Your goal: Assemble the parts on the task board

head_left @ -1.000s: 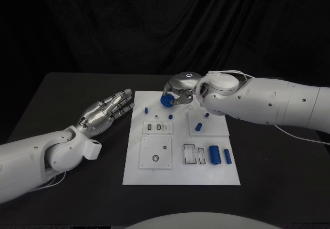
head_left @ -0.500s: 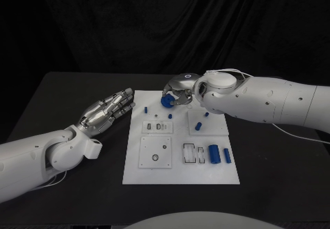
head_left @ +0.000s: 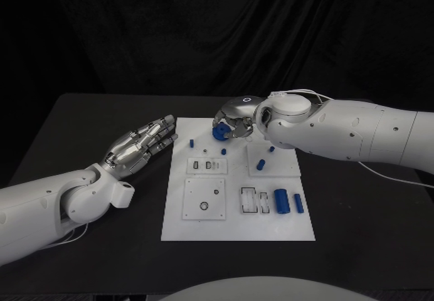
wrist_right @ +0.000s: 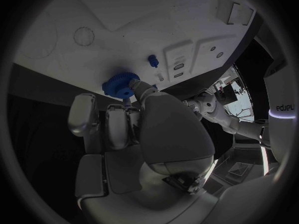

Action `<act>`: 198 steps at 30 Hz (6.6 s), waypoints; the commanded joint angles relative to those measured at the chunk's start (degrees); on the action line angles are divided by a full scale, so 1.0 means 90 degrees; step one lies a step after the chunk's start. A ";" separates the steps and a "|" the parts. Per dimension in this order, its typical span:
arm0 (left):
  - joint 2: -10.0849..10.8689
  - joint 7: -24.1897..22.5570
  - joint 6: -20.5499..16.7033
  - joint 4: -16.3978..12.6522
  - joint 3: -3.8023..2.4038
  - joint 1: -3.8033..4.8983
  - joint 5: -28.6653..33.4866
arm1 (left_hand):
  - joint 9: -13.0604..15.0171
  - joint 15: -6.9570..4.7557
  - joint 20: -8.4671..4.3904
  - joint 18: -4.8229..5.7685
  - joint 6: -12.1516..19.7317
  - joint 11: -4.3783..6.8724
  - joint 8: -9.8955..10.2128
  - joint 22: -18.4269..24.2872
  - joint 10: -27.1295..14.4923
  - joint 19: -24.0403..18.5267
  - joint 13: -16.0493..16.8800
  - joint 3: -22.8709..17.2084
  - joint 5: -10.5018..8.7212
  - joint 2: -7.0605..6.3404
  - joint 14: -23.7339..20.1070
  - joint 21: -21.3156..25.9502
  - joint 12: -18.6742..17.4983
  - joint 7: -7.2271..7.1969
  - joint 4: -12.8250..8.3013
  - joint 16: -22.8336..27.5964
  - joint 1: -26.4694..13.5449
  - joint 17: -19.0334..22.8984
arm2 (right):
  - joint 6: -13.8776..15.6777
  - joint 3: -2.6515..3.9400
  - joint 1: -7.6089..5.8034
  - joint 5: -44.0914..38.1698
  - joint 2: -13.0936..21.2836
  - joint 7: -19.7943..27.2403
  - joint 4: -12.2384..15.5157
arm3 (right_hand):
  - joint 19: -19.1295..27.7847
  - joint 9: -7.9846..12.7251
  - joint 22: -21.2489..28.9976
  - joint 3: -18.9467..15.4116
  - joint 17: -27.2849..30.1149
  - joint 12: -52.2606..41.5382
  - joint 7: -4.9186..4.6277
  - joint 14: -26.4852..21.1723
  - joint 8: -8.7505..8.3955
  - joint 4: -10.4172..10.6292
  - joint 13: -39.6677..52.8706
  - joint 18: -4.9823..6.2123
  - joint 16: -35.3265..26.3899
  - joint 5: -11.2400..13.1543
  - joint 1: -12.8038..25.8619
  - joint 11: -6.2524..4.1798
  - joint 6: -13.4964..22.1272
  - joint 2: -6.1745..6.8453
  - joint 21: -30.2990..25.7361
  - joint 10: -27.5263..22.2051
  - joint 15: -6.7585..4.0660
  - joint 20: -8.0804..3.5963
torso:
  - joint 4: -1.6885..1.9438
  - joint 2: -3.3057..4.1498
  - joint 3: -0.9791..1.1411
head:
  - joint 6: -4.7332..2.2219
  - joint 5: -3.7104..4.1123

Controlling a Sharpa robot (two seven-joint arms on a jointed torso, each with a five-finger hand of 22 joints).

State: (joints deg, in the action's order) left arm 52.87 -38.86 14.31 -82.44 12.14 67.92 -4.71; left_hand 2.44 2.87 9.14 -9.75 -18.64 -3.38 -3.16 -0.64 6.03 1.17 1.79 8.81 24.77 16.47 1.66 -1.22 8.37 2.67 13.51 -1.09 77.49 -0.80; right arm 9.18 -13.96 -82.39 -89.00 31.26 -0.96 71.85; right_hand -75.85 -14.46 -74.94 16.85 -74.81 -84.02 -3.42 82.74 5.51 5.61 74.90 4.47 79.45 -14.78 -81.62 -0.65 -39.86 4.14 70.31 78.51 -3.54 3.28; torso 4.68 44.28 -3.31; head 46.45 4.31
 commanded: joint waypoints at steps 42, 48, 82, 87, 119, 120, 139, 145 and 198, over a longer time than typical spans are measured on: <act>0.0046 -0.0506 0.0101 0.0006 -0.0006 -0.0086 0.0007 | 0.0006 0.0057 0.0028 -0.0031 0.0040 -0.0042 -0.0021 0.0009 -0.0029 -0.0001 -0.0008 -0.0087 0.0048 0.0016 0.0003 0.0025 -0.0047 0.0027 -0.0012 0.0038 0.0076 0.0007 | 0.0956 0.0024 0.0020 -0.0037 0.0504 0.0187 0.0377 | -0.0234 0.0215 -0.0351 -0.0480 -0.0244 -0.0171 -0.0175 0.0146 0.0194 0.0372 0.0892 0.0036 0.0096 0.0694 0.0350 0.0074 -0.0559 -0.0080 0.0074 0.0372 0.0028 -0.0037 | -0.0008 -0.0006 -0.0002 | 0.0025 -0.0087; 0.0067 -0.0508 0.0093 -0.0005 -0.0006 -0.0095 0.0007 | 0.0007 0.0057 0.0028 -0.0031 0.0036 -0.0041 -0.0022 0.0008 -0.0028 0.0001 -0.0008 -0.0090 0.0049 0.0016 0.0005 0.0024 -0.0044 0.0027 -0.0014 0.0037 0.0077 0.0006 | 0.0604 0.0022 0.0045 -0.0037 0.0762 -0.0051 0.0534 | -0.0296 0.0181 -0.0420 -0.0595 -0.0325 -0.0235 -0.0228 0.0191 0.0192 0.0453 0.0985 0.0019 0.0155 0.0706 0.0460 0.0126 -0.0585 -0.0062 0.0148 0.0478 0.0075 0.0012 | -0.0016 0.0001 0.0001 | 0.0031 -0.0088; 0.0033 -0.0482 0.0139 0.0033 -0.0006 -0.0147 0.0007 | 0.0006 0.0060 0.0032 -0.0032 0.0048 -0.0042 -0.0021 0.0009 -0.0031 0.0000 -0.0008 -0.0114 0.0054 0.0012 0.0005 0.0025 -0.0049 0.0029 -0.0029 0.0037 0.0081 0.0006 | 0.0481 0.0022 0.0395 -0.0037 0.0587 -0.0188 0.0212 | -0.0211 0.0127 -0.0405 -0.0758 -0.0223 -0.0164 -0.0230 0.0117 0.0160 0.0312 0.0906 0.0063 0.0038 0.0534 0.0290 0.0143 -0.0630 -0.0084 -0.0060 0.0351 0.0102 0.0062 | 0.0005 -0.0001 -0.0004 | 0.0082 -0.0054; 0.0030 -0.0483 0.0144 0.0036 -0.0007 -0.0156 0.0007 | 0.0005 0.0062 0.0033 -0.0032 0.0053 -0.0044 -0.0020 0.0009 -0.0035 -0.0002 -0.0009 -0.0124 0.0056 0.0013 0.0003 0.0027 -0.0053 0.0029 -0.0035 0.0038 0.0083 0.0007 | 0.0545 0.0022 0.0411 -0.0038 0.0561 -0.0132 0.0202 | -0.0219 -0.0148 -0.0440 -0.0757 -0.0227 -0.0158 -0.0200 0.0115 0.0483 0.0202 0.0910 0.0063 0.0028 0.0254 0.0181 0.0113 -0.0943 -0.0103 -0.0083 0.0349 0.0080 0.0036 | 0.0005 0.0000 -0.0004 | 0.0098 -0.0059; 0.0037 -0.0470 0.0149 0.0037 -0.0007 -0.0177 0.0007 | 0.0005 0.0063 0.0035 -0.0032 0.0054 -0.0044 -0.0019 0.0009 -0.0037 -0.0001 -0.0009 -0.0135 0.0058 0.0014 0.0001 0.0027 -0.0055 0.0029 -0.0041 0.0039 0.0086 0.0008 | 0.1513 0.0029 0.0421 -0.0448 0.0564 0.0172 0.0265 | -0.0444 -0.1846 -0.0771 -0.0303 -0.0433 -0.0245 -0.0148 0.0240 0.2396 -0.0042 0.1081 -0.0003 0.0151 -0.1789 0.0281 0.0050 -0.0548 -0.0063 0.0107 0.0560 0.0007 -0.0038 | 0.0011 0.0006 -0.0007 | 0.0086 -0.0076; 0.0036 -0.0469 0.0149 0.0037 -0.0007 -0.0177 0.0007 | 0.0005 0.0063 0.0035 -0.0032 0.0054 -0.0044 -0.0019 0.0009 -0.0037 -0.0001 -0.0009 -0.0135 0.0058 0.0014 0.0001 0.0027 -0.0055 0.0029 -0.0041 0.0039 0.0086 0.0008 | 0.1532 0.0030 0.0421 -0.0449 0.0564 0.0180 0.0274 | -0.0450 -0.1846 -0.0776 -0.0303 -0.0437 -0.0250 -0.0149 0.0242 0.2396 -0.0039 0.1088 -0.0006 0.0154 -0.1789 0.0286 0.0050 -0.0546 -0.0061 0.0118 0.0568 0.0007 -0.0038 | 0.0012 0.0007 -0.0006 | 0.0087 -0.0079; 0.0024 -0.0448 0.0148 0.0040 -0.0007 -0.0178 0.0007 | 0.0005 0.0068 0.0040 -0.0033 0.0056 -0.0047 -0.0019 0.0008 -0.0034 0.0001 -0.0008 -0.0169 0.0061 0.0016 0.0005 0.0025 -0.0050 0.0030 -0.0053 0.0037 0.0087 0.0006 | 0.1606 0.0033 0.0420 -0.0451 0.0561 0.0229 0.0338 | -0.0459 -0.1849 -0.0785 -0.0284 -0.0442 -0.0254 -0.0147 0.0249 0.2401 -0.0025 0.1092 -0.0007 0.0158 -0.1740 0.0313 0.0049 -0.0541 -0.0052 0.0123 0.0575 0.0007 -0.0038 | 0.0005 0.0002 -0.0001 | 0.0130 -0.0096; 0.0023 -0.0436 0.0155 0.0045 -0.0007 -0.0180 0.0007 | 0.0005 0.0068 0.0040 -0.0033 0.0056 -0.0047 -0.0019 0.0008 -0.0034 0.0001 -0.0008 -0.0169 0.0061 0.0016 0.0005 0.0025 -0.0050 0.0030 -0.0053 0.0037 0.0087 0.0006 | 0.1629 0.0034 0.0420 -0.0451 0.0585 0.0224 0.0344 | -0.0461 -0.1873 -0.0790 -0.0244 -0.0444 -0.0254 -0.0142 0.0252 0.2448 -0.0045 0.1092 -0.0006 0.0159 -0.1743 0.0295 0.0045 -0.0597 -0.0048 0.0118 0.0575 0.0004 -0.0040 | 0.0006 0.0000 -0.0003 | 0.0129 -0.0105; -0.0080 -0.0400 0.0235 0.0128 -0.0007 -0.0198 0.0007 | 0.0003 0.0069 0.0044 -0.0035 0.0076 -0.0046 -0.0017 0.0009 -0.0038 -0.0001 -0.0009 -0.0219 0.0061 0.0011 0.0004 0.0028 -0.0055 0.0032 -0.0070 0.0037 0.0075 0.0007 | 0.0795 0.0046 0.0404 -0.0451 0.0126 -0.0094 -0.0010 | -0.0358 -0.1206 -0.0818 0.0281 -0.0439 -0.0075 -0.0227 0.0202 0.1234 0.0012 0.0887 0.0038 0.0114 -0.1358 0.0510 0.0127 -0.0043 0.0122 -0.0193 0.0293 0.0075 0.0029 | 0.0010 0.0001 -0.0006 | 0.0192 -0.0078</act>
State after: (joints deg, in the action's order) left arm 52.28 -38.87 15.43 -81.21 12.14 66.24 -4.72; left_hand 2.44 3.08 9.14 -9.75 -18.44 -3.58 -3.16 -0.64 5.82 1.17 1.79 7.15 25.00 16.70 1.86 -1.22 8.14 2.87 12.95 -1.09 77.71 -0.81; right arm 18.74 -13.41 -78.88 -92.66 32.44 0.11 71.97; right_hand -79.14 -21.20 -74.92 19.15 -74.91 -84.90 -5.52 83.99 17.48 5.73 74.94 4.47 80.33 -27.23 -77.03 0.32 -40.62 4.70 68.76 81.57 -3.10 3.28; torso 4.75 44.29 -3.37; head 48.16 3.58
